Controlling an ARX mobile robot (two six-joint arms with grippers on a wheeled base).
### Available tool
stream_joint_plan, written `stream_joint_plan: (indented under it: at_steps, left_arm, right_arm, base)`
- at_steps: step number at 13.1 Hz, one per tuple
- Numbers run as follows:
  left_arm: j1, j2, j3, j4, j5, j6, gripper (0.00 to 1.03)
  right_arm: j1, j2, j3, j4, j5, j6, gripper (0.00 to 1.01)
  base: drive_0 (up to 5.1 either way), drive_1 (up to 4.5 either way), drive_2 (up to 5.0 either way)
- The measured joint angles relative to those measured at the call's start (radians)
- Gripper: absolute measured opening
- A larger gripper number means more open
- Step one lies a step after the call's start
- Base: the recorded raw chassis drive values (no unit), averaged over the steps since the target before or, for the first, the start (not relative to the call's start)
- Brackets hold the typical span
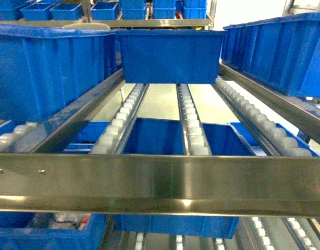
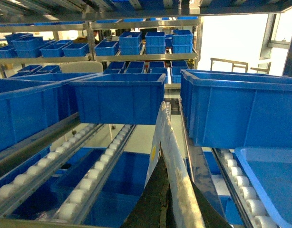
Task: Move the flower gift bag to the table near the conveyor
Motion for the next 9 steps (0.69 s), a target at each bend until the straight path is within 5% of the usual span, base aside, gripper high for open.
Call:
stream_joint_plan:
  at_steps: [9]
  left_arm:
    - [0.000, 0.000, 0.000, 0.000, 0.000, 0.000, 0.02]
  right_arm:
    - [0.000, 0.000, 0.000, 0.002, 0.000, 0.000, 0.02]
  base:
    - [-3.9, -0.56, 4.7]
